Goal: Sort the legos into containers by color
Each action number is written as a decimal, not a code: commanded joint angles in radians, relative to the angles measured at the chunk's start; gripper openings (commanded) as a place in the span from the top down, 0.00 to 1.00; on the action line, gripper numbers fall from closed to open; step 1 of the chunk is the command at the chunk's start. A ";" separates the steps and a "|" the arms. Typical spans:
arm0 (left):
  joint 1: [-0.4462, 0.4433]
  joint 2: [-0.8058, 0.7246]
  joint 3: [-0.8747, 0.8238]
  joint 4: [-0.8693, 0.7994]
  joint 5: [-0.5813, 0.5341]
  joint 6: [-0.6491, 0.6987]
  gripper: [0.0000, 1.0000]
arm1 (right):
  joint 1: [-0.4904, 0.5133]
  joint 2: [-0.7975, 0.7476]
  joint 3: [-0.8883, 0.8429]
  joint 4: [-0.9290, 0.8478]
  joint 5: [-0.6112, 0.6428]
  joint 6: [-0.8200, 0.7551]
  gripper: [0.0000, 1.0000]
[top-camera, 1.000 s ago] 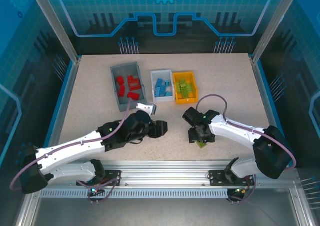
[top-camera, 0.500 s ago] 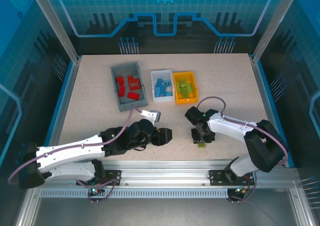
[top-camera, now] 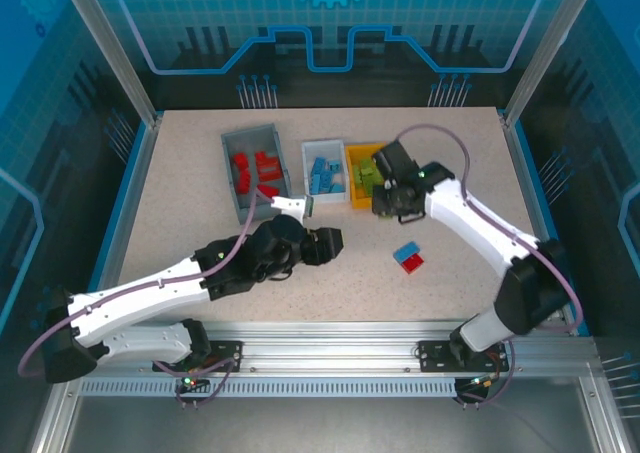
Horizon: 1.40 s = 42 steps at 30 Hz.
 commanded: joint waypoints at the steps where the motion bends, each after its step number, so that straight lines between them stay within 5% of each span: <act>1: 0.031 0.042 0.081 -0.006 0.010 0.083 0.31 | -0.040 0.186 0.164 -0.011 0.031 -0.098 0.74; 11: 0.054 0.111 0.111 0.022 0.063 0.086 0.30 | -0.085 0.636 0.678 -0.209 0.173 -0.091 0.71; 17: 0.054 0.140 0.101 0.034 0.120 0.116 0.30 | -0.064 0.660 0.720 -0.206 0.175 -0.106 0.47; 27: 0.021 0.335 0.124 0.063 0.310 0.202 0.30 | -0.008 0.361 0.618 -0.172 0.188 -0.098 0.40; 33: -0.063 0.572 0.230 0.074 0.387 0.245 0.28 | -0.049 0.044 0.324 -0.093 0.136 -0.077 0.38; 42: -0.113 0.861 0.436 0.018 0.358 0.328 0.26 | -0.205 -0.411 -0.077 -0.102 -0.033 -0.032 0.36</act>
